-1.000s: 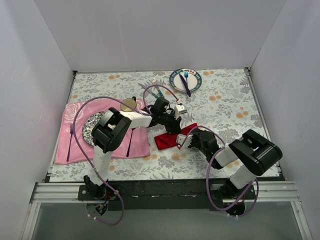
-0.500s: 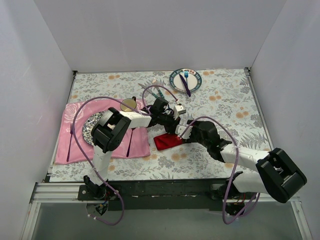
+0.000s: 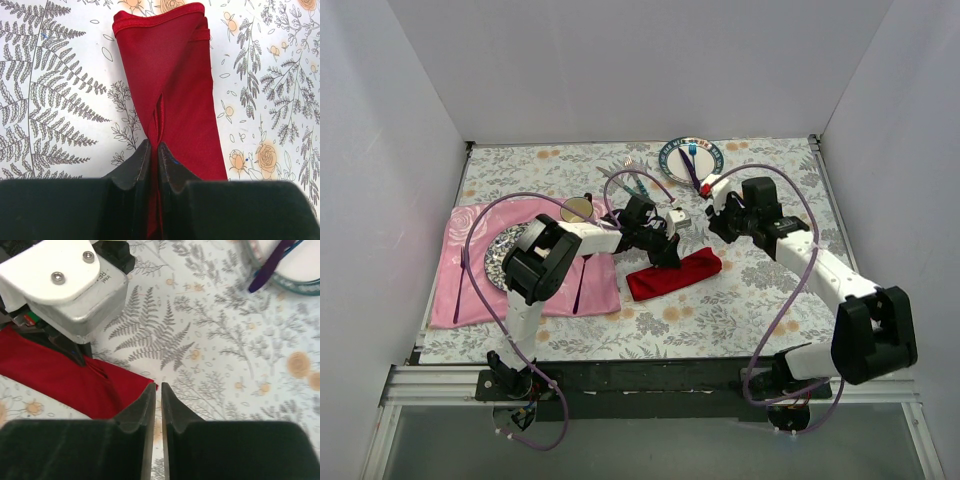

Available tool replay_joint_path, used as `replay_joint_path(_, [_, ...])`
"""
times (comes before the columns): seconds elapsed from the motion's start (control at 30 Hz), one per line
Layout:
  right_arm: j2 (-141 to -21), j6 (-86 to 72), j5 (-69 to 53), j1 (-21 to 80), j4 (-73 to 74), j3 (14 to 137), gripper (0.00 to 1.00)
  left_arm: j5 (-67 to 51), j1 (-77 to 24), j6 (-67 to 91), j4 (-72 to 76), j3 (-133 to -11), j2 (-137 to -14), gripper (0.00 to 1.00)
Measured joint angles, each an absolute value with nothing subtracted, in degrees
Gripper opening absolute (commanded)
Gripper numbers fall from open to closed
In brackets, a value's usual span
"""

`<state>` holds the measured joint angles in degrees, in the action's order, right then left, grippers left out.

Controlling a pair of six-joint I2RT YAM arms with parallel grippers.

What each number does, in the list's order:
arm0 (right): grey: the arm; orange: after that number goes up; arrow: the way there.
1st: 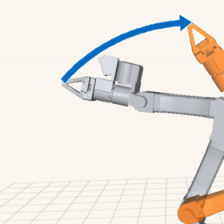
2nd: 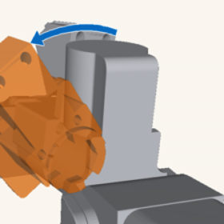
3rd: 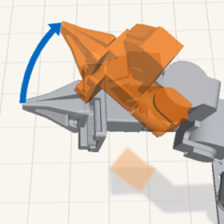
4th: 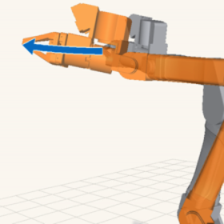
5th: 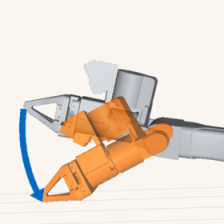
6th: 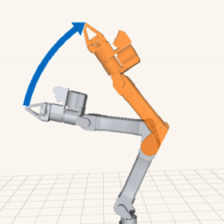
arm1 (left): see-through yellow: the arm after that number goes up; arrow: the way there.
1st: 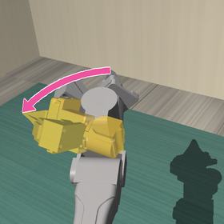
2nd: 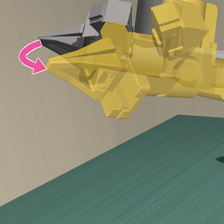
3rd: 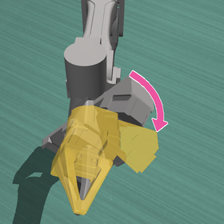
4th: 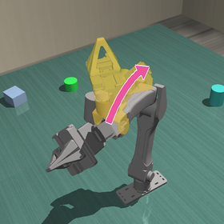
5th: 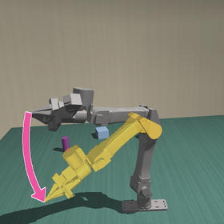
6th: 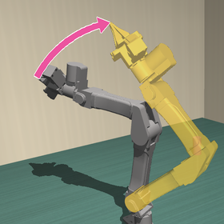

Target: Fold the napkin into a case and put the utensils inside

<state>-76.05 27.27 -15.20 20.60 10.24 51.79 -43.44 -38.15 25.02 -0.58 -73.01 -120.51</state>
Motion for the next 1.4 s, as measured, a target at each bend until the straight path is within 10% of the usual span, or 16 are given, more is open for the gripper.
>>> replay_joint_path(0.13, [-82.83,21.76,-20.73,19.62,14.31,54.98,0.01,-43.75,-38.09,24.25,-1.48,-73.63,-120.7,0.0])
replay_joint_path(1.4, [-94.72,10.17,-41.01,11.29,27.29,62.76,0.08,-44.47,-38.09,20.18,-3.2,-74.22,-120.73,0.0])
